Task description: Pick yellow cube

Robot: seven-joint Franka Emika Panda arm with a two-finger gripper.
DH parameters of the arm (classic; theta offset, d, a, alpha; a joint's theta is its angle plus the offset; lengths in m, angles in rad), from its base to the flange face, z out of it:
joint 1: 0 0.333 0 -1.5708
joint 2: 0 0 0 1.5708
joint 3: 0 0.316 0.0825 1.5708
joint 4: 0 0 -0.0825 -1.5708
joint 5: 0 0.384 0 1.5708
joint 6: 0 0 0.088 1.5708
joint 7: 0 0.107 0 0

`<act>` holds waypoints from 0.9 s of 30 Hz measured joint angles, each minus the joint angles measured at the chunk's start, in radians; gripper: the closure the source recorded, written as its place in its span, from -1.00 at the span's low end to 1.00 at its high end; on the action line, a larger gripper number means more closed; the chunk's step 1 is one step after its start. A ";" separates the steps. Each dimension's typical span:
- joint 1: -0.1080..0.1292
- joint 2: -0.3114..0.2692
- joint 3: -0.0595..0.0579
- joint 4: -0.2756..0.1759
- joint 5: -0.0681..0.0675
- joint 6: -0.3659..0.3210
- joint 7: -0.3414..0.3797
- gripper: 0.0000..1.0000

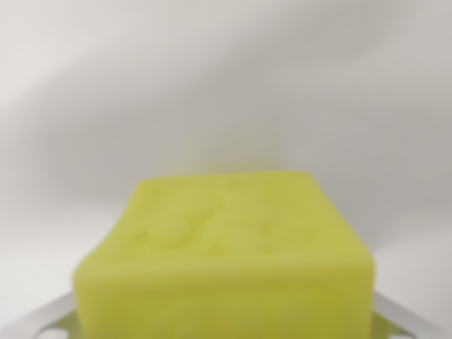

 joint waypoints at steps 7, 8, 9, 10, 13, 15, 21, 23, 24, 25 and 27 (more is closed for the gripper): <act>0.001 -0.041 0.000 -0.012 0.004 -0.029 -0.003 1.00; 0.001 -0.047 0.000 -0.014 0.005 -0.033 -0.003 1.00; 0.001 -0.053 0.000 -0.015 0.005 -0.038 -0.004 1.00; 0.001 -0.058 0.000 -0.017 0.006 -0.042 -0.004 1.00; 0.001 -0.075 0.000 -0.021 0.008 -0.055 -0.005 1.00; 0.001 -0.087 0.000 -0.023 0.009 -0.064 -0.006 1.00; 0.002 -0.120 0.000 -0.029 0.012 -0.091 -0.008 1.00; 0.002 -0.131 0.000 -0.031 0.013 -0.100 -0.009 1.00; 0.002 -0.136 0.000 -0.031 0.013 -0.105 -0.009 1.00; 0.002 -0.142 0.000 -0.032 0.014 -0.110 -0.010 1.00; 0.002 -0.152 0.000 -0.033 0.015 -0.119 -0.010 1.00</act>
